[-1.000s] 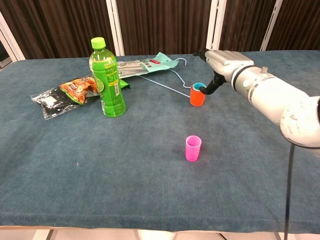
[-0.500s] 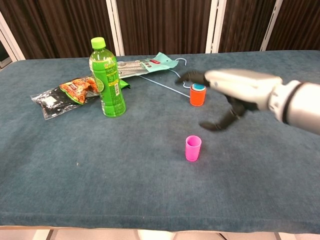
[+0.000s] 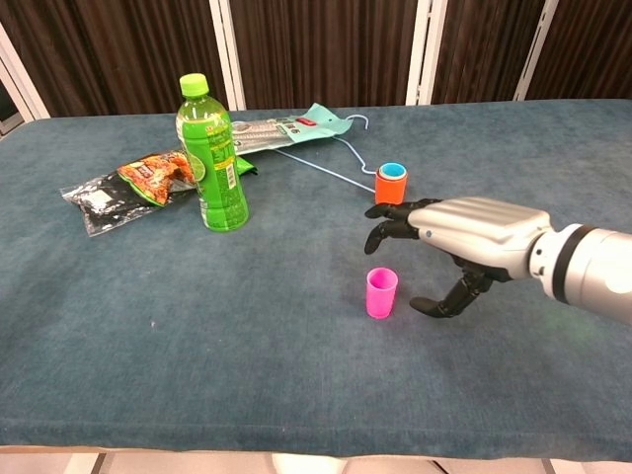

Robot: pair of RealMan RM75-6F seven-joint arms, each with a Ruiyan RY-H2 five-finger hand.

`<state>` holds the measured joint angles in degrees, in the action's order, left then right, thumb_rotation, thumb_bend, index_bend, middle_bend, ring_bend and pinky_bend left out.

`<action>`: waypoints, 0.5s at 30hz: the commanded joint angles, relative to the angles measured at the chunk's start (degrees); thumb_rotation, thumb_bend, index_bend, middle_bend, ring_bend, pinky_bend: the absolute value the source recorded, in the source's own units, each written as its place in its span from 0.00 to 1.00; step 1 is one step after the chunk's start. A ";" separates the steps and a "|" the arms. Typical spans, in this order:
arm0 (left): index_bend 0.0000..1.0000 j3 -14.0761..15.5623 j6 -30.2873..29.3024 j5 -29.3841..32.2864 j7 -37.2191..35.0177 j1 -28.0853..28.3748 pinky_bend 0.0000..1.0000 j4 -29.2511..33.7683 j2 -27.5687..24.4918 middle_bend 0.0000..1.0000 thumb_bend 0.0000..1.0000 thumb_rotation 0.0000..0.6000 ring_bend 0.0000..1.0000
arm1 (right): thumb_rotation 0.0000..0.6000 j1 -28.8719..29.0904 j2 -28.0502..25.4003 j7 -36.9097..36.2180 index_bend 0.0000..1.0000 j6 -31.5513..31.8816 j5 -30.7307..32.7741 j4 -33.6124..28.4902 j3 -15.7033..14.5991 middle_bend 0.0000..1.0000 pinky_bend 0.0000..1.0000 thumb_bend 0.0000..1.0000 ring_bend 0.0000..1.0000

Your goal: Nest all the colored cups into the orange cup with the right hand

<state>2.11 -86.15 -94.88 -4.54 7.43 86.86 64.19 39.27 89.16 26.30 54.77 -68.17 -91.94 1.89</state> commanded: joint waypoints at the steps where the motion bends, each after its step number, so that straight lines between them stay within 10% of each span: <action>1: 0.00 -0.04 0.01 0.07 -0.16 0.01 0.11 -0.06 -0.04 0.00 0.44 1.00 0.00 | 1.00 0.38 1.62 0.82 0.38 -0.14 0.70 1.38 0.65 0.00 0.00 0.48 0.00; 15: 0.00 -0.07 -0.23 0.10 -0.78 -0.12 0.11 -0.14 -0.26 0.00 0.43 1.00 0.00 | 1.00 0.90 6.11 1.24 0.58 0.32 2.27 5.00 2.60 0.03 0.00 0.48 0.00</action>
<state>2.05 -86.37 -94.78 -5.31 7.31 86.73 63.94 40.20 94.90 27.55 54.96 -66.11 -87.22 4.26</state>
